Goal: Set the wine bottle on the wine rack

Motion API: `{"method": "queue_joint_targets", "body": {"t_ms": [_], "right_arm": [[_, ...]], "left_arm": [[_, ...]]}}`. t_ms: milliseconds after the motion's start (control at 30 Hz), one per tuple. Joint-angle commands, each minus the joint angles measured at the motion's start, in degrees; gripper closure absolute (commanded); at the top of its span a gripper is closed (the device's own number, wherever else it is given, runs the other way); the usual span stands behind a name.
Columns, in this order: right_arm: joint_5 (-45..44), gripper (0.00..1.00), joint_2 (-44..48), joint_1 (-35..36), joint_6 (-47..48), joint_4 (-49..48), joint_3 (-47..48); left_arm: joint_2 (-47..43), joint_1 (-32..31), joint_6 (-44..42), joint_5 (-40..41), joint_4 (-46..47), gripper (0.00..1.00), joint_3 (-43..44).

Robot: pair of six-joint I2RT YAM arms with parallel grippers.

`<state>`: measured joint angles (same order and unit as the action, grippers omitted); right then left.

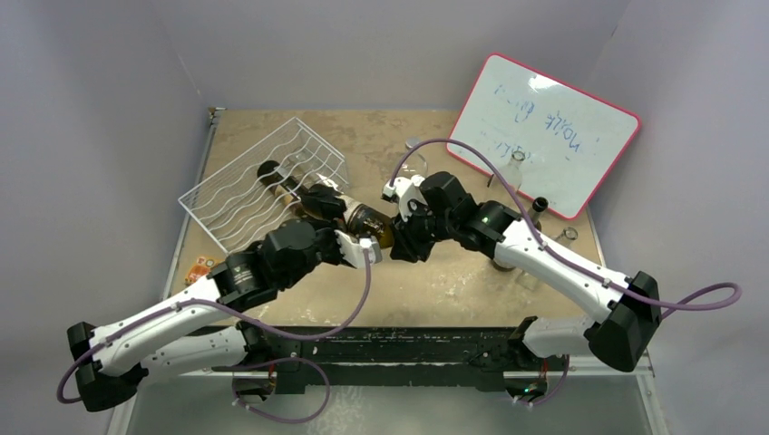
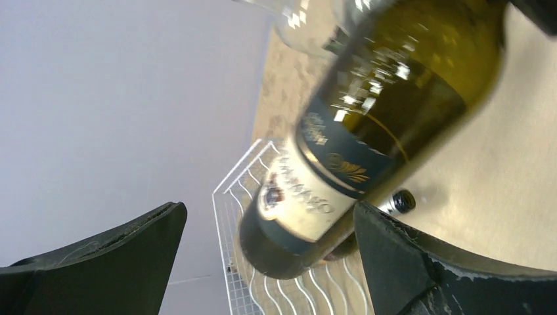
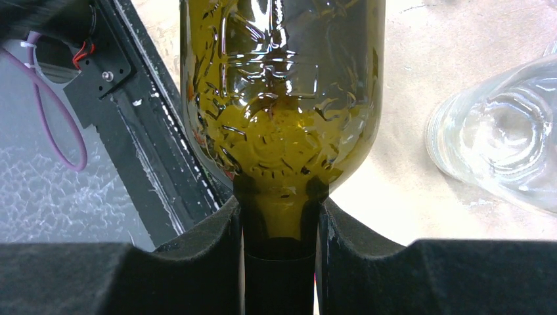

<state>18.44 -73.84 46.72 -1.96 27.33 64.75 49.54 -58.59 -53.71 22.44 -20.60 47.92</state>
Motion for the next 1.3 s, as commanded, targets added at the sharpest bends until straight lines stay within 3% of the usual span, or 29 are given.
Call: {"method": "queue_joint_targets", "body": {"t_ms": [0, 267, 367, 500, 833, 1267], "right_arm": [[1.3, 1.00, 0.7, 0.0, -1.0, -8.3, 1.9], [4.0, 1.00, -1.1, 0.6, -3.5, -11.9, 0.5], [4.3, 1.00, -2.1, 1.8, -5.1, -13.6, -0.2], [4.3, 1.00, -3.9, 4.9, -6.6, -15.2, -0.4], [1.5, 1.00, -12.6, 12.2, -8.1, -15.9, 2.8], [-7.2, 1.00, -21.9, 13.6, -15.1, -25.6, 9.0]], "left_arm": [[-5.5, -0.1, 11.7, -1.0, 8.4, 0.00, 4.6], [-11.4, -0.1, 27.4, 4.9, 25.0, 0.00, 3.5], [-10.5, 0.0, 36.7, 10.5, 25.0, 0.00, 6.9], [-5.6, 0.0, 44.6, 21.0, 18.0, 0.00, 16.1], [1.2, 0.0, 49.3, 23.2, 12.2, 0.00, 22.7], [3.3, 0.0, 47.9, 28.3, 9.7, 0.00, 23.9]]}}
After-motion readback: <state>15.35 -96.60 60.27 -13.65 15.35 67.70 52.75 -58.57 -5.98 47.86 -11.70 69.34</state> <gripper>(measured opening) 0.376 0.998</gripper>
